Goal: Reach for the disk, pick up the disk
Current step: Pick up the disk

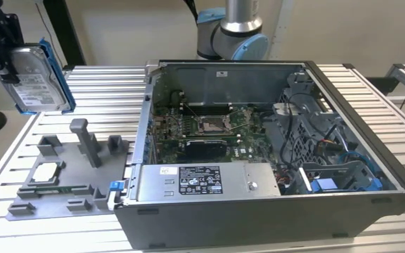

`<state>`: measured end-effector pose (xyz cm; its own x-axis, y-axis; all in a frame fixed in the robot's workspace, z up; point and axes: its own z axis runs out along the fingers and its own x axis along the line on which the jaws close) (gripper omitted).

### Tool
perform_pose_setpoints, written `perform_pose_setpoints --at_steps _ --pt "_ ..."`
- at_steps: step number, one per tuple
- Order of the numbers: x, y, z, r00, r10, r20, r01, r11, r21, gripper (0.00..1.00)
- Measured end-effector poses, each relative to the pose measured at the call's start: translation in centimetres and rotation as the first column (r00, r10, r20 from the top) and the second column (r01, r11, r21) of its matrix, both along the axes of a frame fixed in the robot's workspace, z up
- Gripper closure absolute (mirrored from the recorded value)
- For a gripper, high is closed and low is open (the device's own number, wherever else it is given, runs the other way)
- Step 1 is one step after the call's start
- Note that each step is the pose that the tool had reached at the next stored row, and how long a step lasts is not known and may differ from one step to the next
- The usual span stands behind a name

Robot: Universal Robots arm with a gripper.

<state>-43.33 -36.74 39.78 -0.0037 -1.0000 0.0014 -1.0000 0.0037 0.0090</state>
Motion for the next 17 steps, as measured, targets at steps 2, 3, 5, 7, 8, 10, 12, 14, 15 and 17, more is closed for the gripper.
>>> perform_pose_setpoints --at_steps 2,3,5,7,8,10,12,14,15,17 --pt "0.0 0.0 0.37 1.0 0.0 0.0 0.0 1.0 0.0 1.0" --pt "0.0 0.0 0.56 1.0 0.0 0.0 0.0 1.0 0.0 1.0" --pt "0.0 0.0 0.91 1.0 0.0 0.0 0.0 1.0 0.0 1.0" --pt "0.0 0.0 1.24 1.0 0.0 -0.0001 0.0 1.0 0.0 1.0" --pt "0.0 0.0 1.4 1.0 0.0 0.0 0.0 1.0 0.0 1.0" --pt "0.0 0.0 1.77 1.0 0.0 0.0001 0.0 1.0 0.0 1.0" --pt "0.0 0.0 2.2 1.0 0.0 -0.0001 0.0 1.0 -0.0001 1.0" --pt "0.0 0.0 2.71 1.0 0.0 0.0 0.0 1.0 0.0 1.0" --pt "0.0 0.0 2.99 1.0 0.0 0.0002 0.0 1.0 0.0 1.0" --pt "0.0 0.0 3.57 1.0 0.0 -0.0001 0.0 1.0 -0.0001 1.0"
